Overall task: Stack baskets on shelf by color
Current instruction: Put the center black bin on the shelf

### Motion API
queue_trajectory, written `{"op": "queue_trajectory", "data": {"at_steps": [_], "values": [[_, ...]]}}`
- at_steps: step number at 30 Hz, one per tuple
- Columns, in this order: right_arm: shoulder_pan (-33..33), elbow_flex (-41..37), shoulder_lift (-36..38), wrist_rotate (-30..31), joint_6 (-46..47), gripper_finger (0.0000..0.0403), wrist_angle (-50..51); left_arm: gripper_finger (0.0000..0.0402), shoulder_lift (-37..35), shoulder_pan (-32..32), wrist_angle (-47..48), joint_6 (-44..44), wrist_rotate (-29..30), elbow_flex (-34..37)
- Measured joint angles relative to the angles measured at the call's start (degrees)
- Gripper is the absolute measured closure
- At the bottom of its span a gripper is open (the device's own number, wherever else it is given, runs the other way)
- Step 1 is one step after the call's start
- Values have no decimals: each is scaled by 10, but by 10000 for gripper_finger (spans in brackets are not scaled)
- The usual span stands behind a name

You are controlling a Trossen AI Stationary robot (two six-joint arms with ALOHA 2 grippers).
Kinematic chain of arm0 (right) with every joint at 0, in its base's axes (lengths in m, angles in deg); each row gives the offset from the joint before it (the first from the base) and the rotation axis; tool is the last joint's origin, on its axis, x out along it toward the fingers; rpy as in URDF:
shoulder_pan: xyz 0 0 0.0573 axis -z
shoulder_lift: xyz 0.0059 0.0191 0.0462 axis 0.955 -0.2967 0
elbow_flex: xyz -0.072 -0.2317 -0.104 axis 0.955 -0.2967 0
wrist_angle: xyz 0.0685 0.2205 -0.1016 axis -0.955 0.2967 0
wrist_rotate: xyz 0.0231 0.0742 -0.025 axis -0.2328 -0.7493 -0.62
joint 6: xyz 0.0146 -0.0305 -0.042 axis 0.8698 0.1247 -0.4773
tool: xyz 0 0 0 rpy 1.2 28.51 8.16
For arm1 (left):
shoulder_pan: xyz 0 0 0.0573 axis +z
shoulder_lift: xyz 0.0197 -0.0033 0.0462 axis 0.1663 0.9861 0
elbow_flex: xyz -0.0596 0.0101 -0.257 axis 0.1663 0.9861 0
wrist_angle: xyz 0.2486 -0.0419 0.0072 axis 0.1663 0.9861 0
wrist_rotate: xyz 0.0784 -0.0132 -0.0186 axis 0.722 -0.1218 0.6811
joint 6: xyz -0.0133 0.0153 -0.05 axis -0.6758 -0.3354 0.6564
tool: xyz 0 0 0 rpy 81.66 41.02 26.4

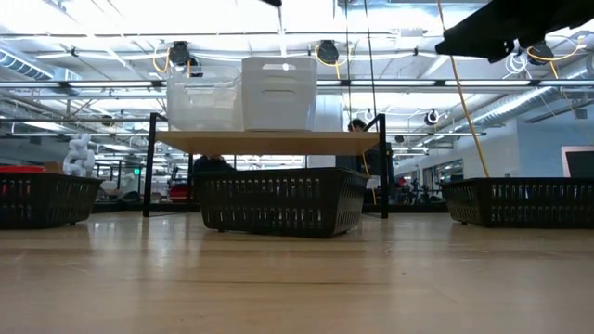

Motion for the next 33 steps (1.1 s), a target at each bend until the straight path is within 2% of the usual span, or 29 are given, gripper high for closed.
{"op": "queue_trajectory", "data": {"at_steps": [4,7,12,14,17,23,28,33], "values": [[0,0,-4,-55,24,197,0,194,31,-68,-1,83,30,0],[0,0,-11,-78,44,197,0,201,64,-118,-1,139,73,0],[-1,-21,-15,-83,121,197,0,206,146,-185,-11,229,155,0],[0,-34,-15,-79,150,197,0,206,185,-198,-32,284,167,0],[-1,-52,-15,-61,174,197,-3,206,243,-207,-74,352,164,1],[0,-66,-12,-36,174,197,-25,206,330,-204,-122,418,99,1],[-1,-66,-12,-37,168,197,-40,202,358,-198,-125,464,89,1],[-1,-66,-13,-37,164,197,-39,198,370,-193,-115,471,89,1]]}}
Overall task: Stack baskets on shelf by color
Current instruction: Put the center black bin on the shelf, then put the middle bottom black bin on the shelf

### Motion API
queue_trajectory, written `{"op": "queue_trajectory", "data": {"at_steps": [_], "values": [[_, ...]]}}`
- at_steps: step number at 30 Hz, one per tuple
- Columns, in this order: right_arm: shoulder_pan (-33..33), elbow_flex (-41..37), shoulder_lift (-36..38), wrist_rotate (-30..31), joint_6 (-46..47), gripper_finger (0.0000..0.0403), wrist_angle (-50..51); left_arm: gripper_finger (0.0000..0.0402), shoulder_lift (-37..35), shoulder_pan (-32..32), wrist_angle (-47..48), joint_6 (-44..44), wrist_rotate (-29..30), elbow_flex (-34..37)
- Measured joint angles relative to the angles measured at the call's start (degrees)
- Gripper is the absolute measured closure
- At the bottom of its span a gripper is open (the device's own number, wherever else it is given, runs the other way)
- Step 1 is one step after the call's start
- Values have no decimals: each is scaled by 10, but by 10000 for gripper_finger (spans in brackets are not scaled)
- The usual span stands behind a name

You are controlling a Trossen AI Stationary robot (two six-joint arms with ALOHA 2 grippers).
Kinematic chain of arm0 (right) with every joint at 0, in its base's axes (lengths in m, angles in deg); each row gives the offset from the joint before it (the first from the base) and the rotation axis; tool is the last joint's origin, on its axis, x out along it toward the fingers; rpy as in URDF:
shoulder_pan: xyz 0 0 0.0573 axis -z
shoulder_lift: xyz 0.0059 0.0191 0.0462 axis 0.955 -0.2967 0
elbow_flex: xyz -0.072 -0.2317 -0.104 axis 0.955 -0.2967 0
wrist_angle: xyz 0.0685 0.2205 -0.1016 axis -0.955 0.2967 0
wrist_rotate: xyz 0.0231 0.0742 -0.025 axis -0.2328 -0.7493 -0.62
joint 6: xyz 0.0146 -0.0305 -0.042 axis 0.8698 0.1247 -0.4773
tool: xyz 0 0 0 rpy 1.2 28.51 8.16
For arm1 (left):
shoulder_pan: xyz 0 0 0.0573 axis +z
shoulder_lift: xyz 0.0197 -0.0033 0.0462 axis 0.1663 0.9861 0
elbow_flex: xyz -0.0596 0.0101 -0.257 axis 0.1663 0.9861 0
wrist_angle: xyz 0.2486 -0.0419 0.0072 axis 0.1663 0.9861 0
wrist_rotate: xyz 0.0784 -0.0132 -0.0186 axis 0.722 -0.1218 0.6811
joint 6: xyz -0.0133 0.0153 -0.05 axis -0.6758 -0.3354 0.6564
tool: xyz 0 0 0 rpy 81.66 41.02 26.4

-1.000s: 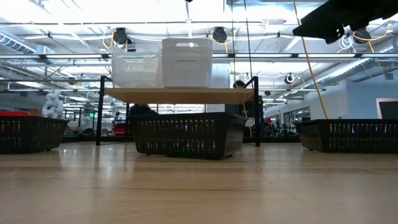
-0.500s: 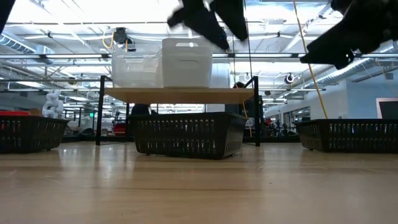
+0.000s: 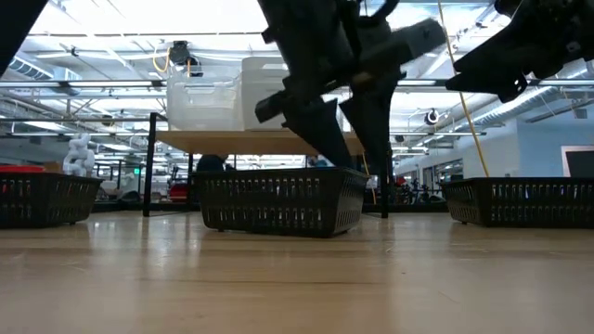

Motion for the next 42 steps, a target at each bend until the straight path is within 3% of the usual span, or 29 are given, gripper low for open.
{"op": "queue_trajectory", "data": {"at_steps": [8,12,16,18,24,27,31,36,42], "values": [[0,0,0,0,-1,197,0,248,17,3,5,-7,-8,0],[0,0,0,0,0,197,0,302,18,4,10,-29,-19,0],[0,0,0,0,3,197,0,374,12,5,13,-104,-51,0],[0,0,0,-1,4,197,0,388,1,5,10,-144,-92,0],[0,0,0,-1,5,197,1,360,-63,5,8,-288,-300,0],[0,0,0,-1,4,197,0,366,-114,6,0,-341,-335,0],[0,0,0,-1,4,197,0,396,-184,11,-27,-428,-295,0],[0,0,0,-6,5,197,2,389,-240,19,-49,-434,-215,-2],[0,0,0,-19,5,197,9,353,-186,-15,19,-377,-143,-1]]}}
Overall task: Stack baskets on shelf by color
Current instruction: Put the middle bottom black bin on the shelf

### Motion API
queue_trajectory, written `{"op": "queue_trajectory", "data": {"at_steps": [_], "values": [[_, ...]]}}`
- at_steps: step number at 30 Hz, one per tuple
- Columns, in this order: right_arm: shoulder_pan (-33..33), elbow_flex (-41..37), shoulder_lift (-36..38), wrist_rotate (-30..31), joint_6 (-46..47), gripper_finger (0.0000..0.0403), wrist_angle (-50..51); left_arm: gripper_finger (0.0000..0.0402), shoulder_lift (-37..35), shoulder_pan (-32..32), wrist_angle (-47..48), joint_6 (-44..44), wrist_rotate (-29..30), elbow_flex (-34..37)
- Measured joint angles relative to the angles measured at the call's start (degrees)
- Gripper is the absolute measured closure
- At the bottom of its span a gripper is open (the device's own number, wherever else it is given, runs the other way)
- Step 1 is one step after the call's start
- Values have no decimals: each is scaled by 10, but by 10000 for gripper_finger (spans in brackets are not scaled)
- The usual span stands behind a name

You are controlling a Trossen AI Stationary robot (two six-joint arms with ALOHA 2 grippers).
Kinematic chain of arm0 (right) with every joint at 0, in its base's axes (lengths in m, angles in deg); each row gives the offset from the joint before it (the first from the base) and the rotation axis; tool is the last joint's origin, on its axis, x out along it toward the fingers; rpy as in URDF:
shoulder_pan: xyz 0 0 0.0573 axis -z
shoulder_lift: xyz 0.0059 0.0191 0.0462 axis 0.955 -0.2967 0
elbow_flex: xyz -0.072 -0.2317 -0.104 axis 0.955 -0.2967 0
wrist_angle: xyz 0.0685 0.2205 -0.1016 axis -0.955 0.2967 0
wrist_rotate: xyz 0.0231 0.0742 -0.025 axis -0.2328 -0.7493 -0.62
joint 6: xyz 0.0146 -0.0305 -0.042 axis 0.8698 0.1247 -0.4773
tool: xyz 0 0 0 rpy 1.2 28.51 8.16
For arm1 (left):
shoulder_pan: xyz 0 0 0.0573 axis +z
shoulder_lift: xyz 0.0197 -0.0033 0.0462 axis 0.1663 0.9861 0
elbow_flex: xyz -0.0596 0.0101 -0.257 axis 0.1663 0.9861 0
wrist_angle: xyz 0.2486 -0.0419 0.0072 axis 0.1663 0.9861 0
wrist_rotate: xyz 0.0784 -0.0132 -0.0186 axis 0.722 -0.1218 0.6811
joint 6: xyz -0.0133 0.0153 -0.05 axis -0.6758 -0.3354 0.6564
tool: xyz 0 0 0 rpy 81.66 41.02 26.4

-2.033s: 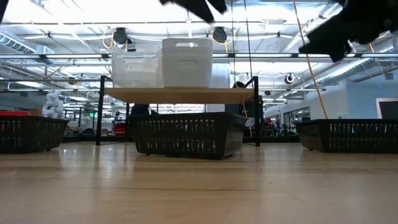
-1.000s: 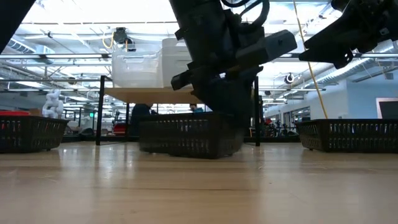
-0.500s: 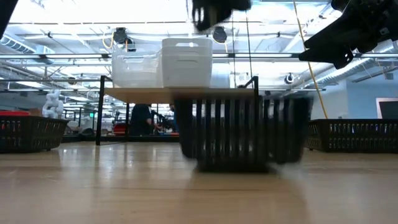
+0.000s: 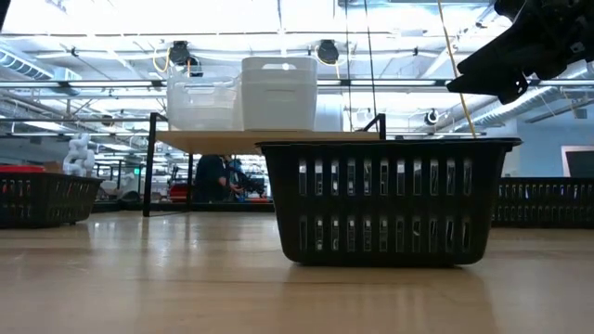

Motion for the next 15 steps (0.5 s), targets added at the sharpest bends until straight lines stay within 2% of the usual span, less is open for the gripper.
{"op": "queue_trajectory", "data": {"at_steps": [7,11,15], "values": [[0,0,0,1,15,197,6,251,123,-54,-36,69,-8,1],[0,0,0,3,19,197,5,196,156,-76,-68,65,-47,1],[0,0,-1,3,24,197,1,166,167,-90,-75,56,-23,1]]}}
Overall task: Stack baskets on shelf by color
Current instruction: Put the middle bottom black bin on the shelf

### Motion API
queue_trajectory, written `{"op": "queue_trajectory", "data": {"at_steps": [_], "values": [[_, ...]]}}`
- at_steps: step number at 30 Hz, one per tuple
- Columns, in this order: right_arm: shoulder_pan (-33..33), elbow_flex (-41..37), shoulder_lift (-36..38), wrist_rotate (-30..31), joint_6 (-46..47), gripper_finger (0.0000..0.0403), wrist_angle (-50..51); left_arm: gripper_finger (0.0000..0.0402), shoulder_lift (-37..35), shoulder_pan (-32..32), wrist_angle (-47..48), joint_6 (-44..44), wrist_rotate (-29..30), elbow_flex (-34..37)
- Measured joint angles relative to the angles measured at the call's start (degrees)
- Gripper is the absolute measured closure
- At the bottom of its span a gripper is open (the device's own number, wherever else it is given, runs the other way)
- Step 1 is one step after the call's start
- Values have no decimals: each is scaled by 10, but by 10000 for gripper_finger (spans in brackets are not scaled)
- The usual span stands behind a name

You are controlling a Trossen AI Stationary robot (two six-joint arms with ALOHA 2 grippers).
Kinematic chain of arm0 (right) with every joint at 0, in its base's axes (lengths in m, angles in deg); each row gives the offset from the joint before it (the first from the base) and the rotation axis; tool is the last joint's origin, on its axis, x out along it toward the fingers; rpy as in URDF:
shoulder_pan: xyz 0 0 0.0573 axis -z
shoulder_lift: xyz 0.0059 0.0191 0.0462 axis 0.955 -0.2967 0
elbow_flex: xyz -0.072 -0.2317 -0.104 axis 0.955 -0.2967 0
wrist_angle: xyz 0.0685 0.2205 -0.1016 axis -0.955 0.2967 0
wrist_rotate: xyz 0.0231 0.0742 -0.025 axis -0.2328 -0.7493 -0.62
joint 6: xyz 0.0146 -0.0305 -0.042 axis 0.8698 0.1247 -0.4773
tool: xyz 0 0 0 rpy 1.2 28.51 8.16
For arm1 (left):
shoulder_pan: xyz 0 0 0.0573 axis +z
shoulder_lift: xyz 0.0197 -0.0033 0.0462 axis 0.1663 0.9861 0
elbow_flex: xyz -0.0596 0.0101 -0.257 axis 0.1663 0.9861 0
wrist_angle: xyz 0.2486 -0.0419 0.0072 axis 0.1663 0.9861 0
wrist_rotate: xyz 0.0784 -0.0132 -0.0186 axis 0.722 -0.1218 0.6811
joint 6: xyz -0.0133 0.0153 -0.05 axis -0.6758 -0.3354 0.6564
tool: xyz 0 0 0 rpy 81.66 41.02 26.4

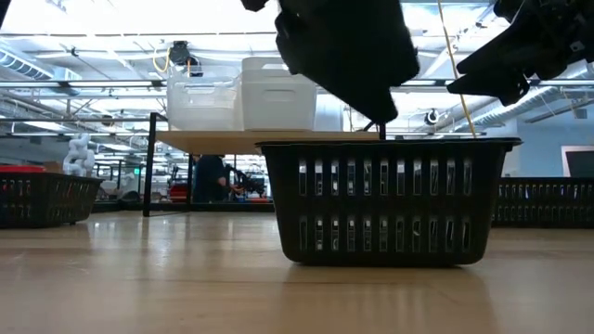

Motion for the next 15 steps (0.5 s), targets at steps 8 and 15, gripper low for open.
{"op": "queue_trajectory", "data": {"at_steps": [8,15], "values": [[0,0,0,0,0,197,-5,190,8,-3,6,12,15,0],[0,0,0,0,0,197,-1,275,8,8,8,36,15,0]]}}
